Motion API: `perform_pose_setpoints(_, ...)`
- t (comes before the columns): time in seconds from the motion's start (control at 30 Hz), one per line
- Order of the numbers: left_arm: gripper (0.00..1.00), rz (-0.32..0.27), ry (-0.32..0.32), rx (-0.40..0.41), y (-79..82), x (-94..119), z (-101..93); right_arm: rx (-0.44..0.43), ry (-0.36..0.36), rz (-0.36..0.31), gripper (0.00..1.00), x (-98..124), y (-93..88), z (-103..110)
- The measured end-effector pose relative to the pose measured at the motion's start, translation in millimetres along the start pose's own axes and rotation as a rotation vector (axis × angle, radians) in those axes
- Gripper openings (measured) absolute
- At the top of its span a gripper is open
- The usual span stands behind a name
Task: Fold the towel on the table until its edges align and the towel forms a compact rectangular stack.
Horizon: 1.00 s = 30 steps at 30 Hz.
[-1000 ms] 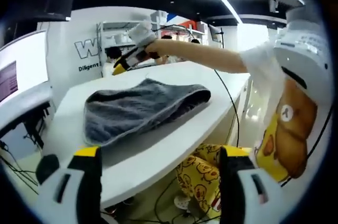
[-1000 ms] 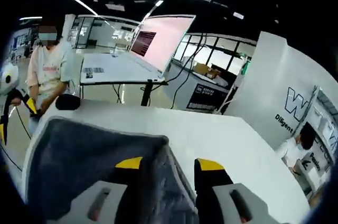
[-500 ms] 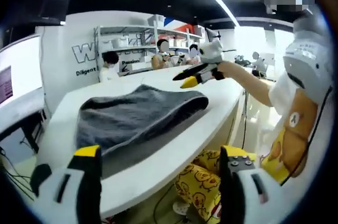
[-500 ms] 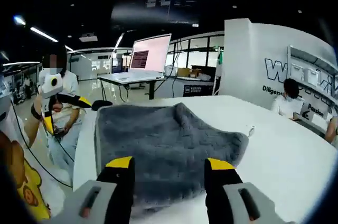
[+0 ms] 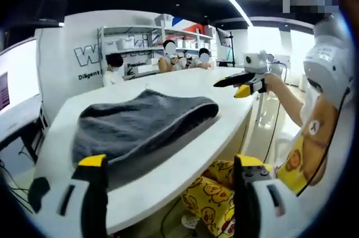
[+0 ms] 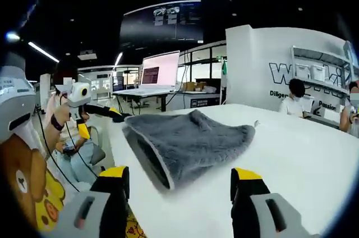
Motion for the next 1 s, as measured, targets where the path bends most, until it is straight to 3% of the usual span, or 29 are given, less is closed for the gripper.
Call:
perform_pose_setpoints(0.17,0.98,0.002,-0.002,-0.003,1.0,0.5,-2.5,-0.015,-0.015,0.008,0.81,14.6,-11.2,13.5)
perform_pose_setpoints(0.33,0.98,-0.003,0.003,0.008,-0.7,1.8,-2.7,-0.015,-0.094,0.043,0.83,27.4,-24.3,20.9)
perform_pose_setpoints(0.5,0.98,-0.008,0.015,0.036,-6.2,3.7,-1.0,-0.081,-0.155,-0.016,0.88,32.5,-25.2,26.8)
perform_pose_setpoints(0.63,0.98,-0.022,0.025,0.054,-6.9,6.3,0.8,-0.13,-0.137,-0.071,0.91,33.1,-18.8,33.4)
perform_pose_setpoints(1.0,0.98,-0.017,0.028,0.058,-9.1,5.7,6.3,-0.144,-0.12,-0.029,0.99,30.9,-21.7,33.3)
Point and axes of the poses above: the point that each gripper's makers call its tool centre point, and the gripper's own axes: x roughly backward along the fingers, z roughly to its left, y roughly out of its top, the point moved 7 cm from there along x, roughly backward along the fingers, and after that the axes turned 5 degrees about z, right-handed, at the moved point
